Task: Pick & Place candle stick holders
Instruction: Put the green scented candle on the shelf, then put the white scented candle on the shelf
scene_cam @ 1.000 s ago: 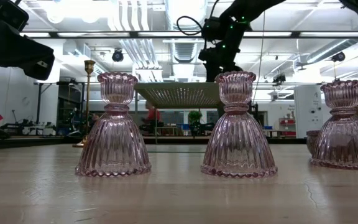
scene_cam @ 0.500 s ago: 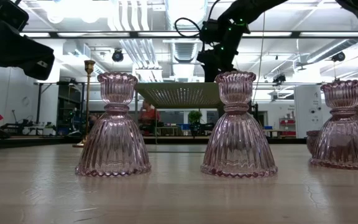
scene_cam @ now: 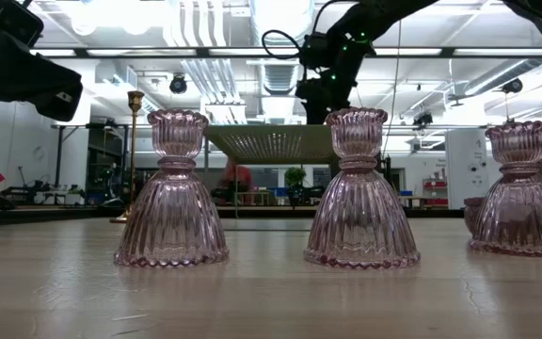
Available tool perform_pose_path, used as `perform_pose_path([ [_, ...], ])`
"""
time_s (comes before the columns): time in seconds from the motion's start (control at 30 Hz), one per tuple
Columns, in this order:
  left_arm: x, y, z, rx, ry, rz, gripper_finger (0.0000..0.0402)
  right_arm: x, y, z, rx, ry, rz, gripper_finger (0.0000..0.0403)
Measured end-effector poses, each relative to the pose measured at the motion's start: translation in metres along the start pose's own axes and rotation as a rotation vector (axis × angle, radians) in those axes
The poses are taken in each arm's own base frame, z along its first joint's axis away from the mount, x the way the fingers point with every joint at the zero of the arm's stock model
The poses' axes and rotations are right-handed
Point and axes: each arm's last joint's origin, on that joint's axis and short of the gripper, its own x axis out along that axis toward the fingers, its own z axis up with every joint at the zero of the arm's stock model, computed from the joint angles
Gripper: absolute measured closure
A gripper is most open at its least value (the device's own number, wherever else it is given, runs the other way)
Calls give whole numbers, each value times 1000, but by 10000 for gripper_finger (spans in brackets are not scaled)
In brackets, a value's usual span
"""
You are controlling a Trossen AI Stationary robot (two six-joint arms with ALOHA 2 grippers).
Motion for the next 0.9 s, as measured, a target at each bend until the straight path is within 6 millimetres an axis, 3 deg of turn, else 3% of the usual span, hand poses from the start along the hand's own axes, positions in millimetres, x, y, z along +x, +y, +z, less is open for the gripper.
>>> perform_pose_path([
  [0.3,0,0,0,0,0,0,381,-2,-1,0,-8,-9,-64,39],
  [0.67,0,0,0,0,0,0,381,-7,6,0,-39,-28,-60,37],
  [0.9,0,0,0,0,0,1,381,-27,9,0,-60,-71,-55,37],
])
